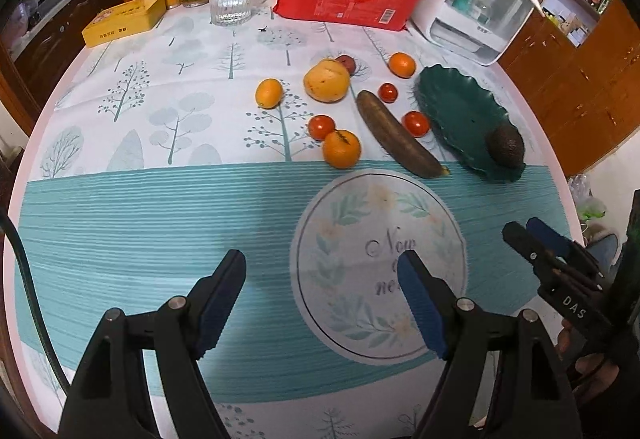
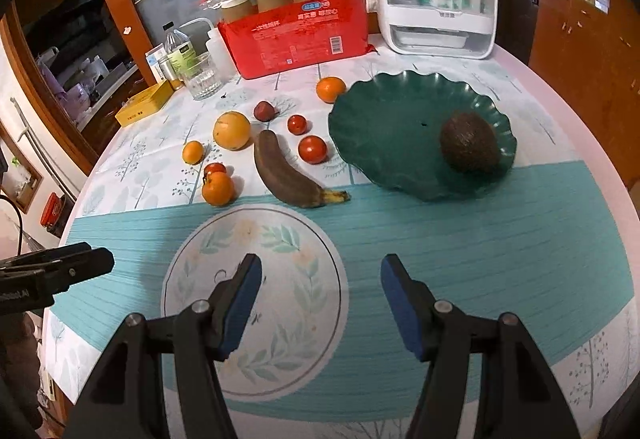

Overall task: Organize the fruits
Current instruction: 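Move both grippers back toward the banana and orange, then grasp the brown banana with the right gripper while the left gripper grasps the orange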

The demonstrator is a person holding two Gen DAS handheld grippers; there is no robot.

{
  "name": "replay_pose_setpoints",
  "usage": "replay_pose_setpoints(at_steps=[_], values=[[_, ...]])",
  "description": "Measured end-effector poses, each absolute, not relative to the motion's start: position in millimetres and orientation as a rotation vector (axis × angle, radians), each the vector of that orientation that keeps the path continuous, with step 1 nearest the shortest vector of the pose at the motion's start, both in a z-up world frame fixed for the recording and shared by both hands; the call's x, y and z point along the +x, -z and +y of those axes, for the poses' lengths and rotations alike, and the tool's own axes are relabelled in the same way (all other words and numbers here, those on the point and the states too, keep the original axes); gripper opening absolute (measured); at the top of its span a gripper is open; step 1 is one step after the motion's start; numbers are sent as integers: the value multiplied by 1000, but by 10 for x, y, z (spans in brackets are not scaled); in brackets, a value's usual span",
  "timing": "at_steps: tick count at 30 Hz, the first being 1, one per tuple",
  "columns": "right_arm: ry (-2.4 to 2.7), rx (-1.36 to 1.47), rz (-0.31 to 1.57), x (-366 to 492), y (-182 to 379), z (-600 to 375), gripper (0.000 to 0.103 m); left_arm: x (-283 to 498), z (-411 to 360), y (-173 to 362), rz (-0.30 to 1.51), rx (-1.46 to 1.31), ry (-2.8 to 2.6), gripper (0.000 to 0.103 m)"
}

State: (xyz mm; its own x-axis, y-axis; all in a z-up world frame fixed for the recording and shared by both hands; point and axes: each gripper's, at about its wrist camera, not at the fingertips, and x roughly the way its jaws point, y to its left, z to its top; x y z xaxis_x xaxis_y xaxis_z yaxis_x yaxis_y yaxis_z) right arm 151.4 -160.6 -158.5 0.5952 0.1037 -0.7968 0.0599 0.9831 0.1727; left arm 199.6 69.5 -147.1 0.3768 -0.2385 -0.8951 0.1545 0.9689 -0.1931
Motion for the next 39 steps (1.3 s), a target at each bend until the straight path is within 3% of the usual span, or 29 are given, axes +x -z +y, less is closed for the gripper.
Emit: replay_pose_setpoints(at_steps=[21,39], values=[[-191,26,910,2454,1971,-1291,62,2962,417,1951,1231,-73,228,77],[-288,-136,861,2753,2296,-1049,62,3320,173,2307,1239,-133,231,77]])
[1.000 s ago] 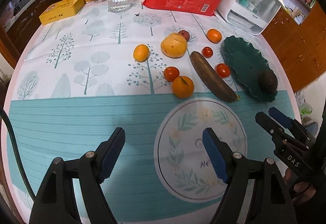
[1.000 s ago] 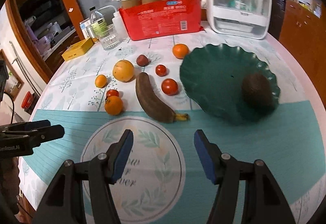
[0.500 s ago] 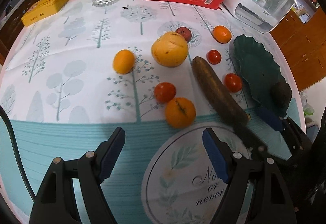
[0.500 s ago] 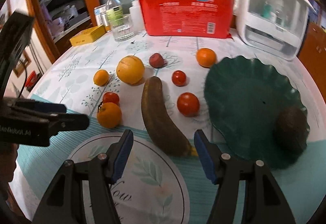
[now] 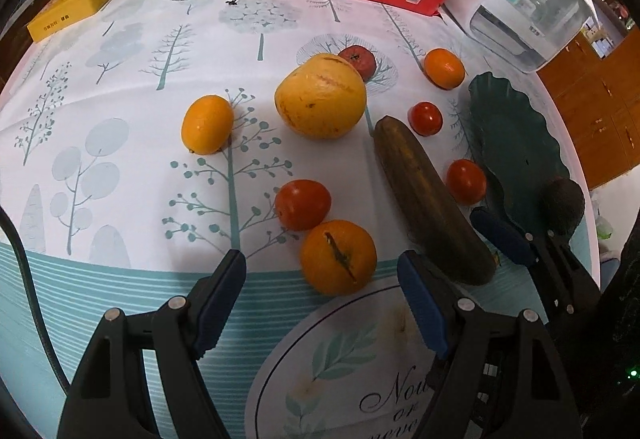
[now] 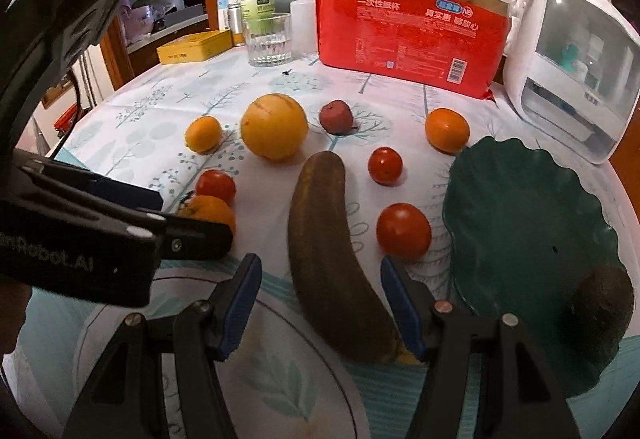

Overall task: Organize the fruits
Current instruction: 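Grasp the brown banana with the right gripper while the left gripper grasps the orange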

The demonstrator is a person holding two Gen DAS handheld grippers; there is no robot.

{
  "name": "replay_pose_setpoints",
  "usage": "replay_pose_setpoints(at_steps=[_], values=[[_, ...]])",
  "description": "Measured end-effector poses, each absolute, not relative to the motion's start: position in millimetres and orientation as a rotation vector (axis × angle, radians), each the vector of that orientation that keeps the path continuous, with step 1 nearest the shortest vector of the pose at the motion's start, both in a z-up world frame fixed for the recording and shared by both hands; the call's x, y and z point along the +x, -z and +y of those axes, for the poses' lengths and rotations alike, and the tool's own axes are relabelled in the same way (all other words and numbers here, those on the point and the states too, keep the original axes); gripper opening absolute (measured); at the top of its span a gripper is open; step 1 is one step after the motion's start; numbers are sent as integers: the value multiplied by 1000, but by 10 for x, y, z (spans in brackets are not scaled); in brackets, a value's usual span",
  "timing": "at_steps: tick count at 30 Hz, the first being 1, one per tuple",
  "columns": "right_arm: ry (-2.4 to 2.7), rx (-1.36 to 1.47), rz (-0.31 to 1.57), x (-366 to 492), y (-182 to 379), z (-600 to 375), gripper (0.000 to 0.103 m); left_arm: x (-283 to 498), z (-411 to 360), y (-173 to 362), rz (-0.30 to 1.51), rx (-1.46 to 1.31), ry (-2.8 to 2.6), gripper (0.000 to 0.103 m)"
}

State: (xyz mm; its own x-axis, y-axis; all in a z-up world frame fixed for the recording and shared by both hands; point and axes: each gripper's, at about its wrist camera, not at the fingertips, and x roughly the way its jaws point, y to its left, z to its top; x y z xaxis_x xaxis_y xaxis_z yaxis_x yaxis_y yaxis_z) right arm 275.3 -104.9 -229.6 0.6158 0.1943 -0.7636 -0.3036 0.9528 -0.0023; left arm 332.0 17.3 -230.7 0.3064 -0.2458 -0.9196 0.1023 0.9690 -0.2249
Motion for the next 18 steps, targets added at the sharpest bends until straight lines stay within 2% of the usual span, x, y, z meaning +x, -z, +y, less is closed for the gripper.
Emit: replay_pose_setpoints(at_steps=[6,13,18], values=[[-297,-118,887,2822,2390,-1079,59,3387,133,2373,1250,-142,236,67],[-287,-119,885,2870,2386,-1058,48,3437,49,2384,1242,-113,225,64],[-290,-124,889,2877,2388,-1056,47,3444,52,2386,1236,-107,211,56]])
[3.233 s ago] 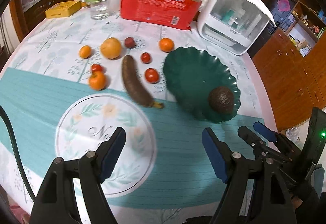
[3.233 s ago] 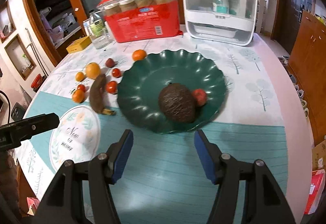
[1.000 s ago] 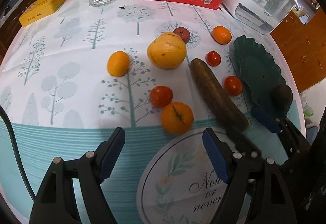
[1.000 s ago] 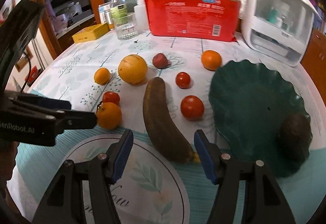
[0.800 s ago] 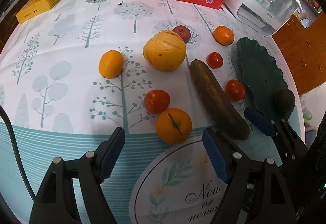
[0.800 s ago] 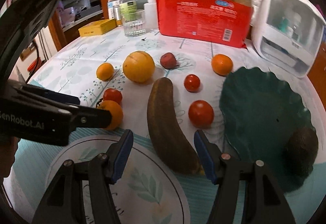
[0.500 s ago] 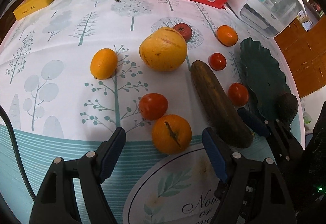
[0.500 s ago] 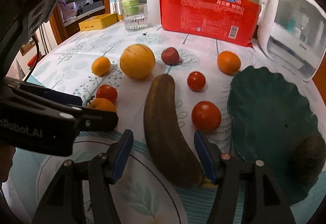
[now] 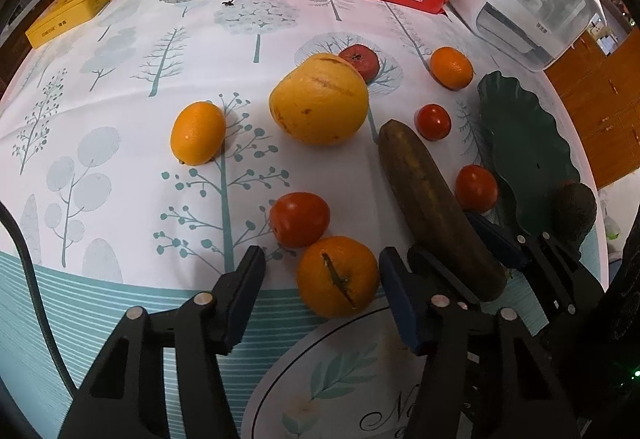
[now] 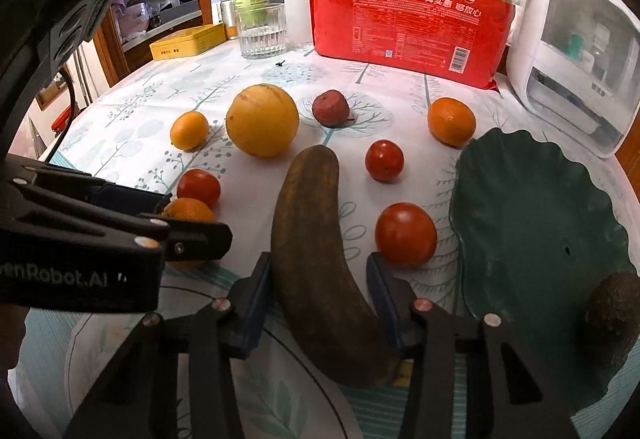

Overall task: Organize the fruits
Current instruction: 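Grasp the brown banana with the right gripper while the left gripper grasps the orange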

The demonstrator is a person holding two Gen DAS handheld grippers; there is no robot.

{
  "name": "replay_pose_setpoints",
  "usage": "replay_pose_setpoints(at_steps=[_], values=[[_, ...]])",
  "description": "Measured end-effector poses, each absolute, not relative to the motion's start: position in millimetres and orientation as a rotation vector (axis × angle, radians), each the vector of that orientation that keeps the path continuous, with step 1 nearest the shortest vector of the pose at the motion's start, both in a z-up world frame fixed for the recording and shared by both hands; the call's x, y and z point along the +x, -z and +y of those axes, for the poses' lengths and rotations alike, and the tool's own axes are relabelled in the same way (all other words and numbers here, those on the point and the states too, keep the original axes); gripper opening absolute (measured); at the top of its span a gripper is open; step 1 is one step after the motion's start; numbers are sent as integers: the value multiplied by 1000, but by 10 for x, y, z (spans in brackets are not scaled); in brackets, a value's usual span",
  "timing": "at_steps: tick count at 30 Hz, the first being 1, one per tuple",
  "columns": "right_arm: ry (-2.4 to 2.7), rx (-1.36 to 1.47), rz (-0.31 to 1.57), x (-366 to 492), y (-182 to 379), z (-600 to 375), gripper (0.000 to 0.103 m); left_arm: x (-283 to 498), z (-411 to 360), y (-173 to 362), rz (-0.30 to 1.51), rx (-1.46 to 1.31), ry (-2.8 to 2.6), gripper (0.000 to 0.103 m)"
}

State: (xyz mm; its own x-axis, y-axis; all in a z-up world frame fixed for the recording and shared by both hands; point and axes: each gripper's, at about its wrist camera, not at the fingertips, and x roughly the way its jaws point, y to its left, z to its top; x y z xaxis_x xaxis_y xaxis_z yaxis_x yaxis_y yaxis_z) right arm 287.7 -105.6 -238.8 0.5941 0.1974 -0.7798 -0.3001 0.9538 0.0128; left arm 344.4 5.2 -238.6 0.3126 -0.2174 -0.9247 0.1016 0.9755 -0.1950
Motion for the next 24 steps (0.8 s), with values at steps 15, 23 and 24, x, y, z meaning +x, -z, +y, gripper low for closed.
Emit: replay_pose_setpoints(at_steps=[15,23,24], values=[[-311,-51,932,2850,2321,-1047,35,3332,211,2350,1240,-191,234,38],[-302,2,944,2746,2248,-1056,35,3203,317,2177,1202,-196,240,38],[-301,5,943,2726,2232,-1053,35,3180,330,2146,1196,-195,243,38]])
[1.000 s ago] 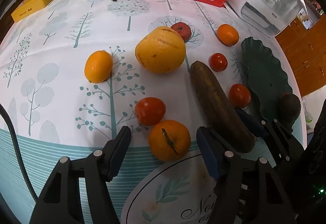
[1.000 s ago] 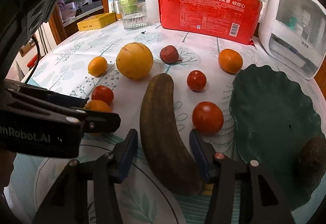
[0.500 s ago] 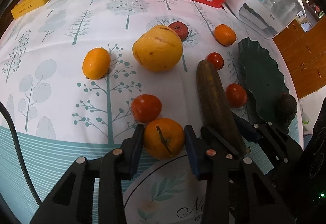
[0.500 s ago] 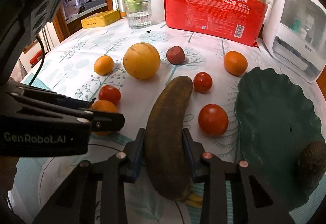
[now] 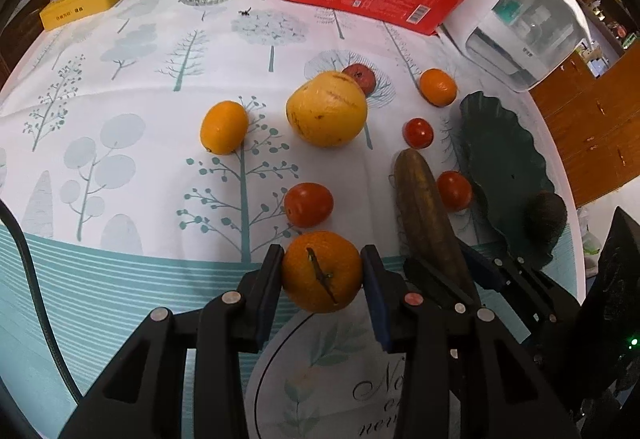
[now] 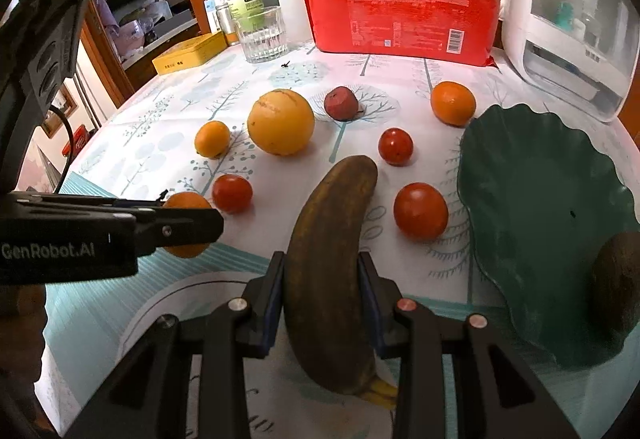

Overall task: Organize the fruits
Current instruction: 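Grasp the brown banana with the right gripper while the left gripper grasps the orange, then carry the banana and orange with both grippers over the green plate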

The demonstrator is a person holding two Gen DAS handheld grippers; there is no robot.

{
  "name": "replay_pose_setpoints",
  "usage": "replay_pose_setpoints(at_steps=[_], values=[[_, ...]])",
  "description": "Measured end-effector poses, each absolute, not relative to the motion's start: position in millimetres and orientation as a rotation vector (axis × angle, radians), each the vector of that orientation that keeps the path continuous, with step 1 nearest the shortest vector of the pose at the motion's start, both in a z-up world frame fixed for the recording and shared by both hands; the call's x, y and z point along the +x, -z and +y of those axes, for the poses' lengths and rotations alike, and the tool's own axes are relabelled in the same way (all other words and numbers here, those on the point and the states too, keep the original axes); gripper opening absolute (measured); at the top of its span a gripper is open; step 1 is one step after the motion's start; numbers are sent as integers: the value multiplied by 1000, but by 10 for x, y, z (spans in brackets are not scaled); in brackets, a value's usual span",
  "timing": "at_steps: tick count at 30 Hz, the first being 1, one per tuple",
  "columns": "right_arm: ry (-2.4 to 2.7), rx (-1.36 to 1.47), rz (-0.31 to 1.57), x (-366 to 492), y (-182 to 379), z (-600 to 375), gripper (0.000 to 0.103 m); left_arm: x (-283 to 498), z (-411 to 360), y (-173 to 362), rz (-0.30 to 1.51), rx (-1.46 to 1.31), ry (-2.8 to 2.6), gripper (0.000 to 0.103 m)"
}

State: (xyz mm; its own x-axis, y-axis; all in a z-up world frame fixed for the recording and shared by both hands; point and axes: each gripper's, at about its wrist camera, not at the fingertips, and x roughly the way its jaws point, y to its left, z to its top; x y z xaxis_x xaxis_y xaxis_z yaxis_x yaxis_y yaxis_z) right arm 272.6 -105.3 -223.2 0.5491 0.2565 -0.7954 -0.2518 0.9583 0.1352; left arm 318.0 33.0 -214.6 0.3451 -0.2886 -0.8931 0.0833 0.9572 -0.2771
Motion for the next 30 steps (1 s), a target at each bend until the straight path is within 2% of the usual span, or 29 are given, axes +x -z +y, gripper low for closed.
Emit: replay_pose_setpoints(at_steps=[17,30], values=[[-238,80,885,2083,1825,-1024,35,2625,504,1625,1109,-165,297,38],[-184,93,830,1836,1505,-1460,35,2461,206,1308,1066,-140,291,38]])
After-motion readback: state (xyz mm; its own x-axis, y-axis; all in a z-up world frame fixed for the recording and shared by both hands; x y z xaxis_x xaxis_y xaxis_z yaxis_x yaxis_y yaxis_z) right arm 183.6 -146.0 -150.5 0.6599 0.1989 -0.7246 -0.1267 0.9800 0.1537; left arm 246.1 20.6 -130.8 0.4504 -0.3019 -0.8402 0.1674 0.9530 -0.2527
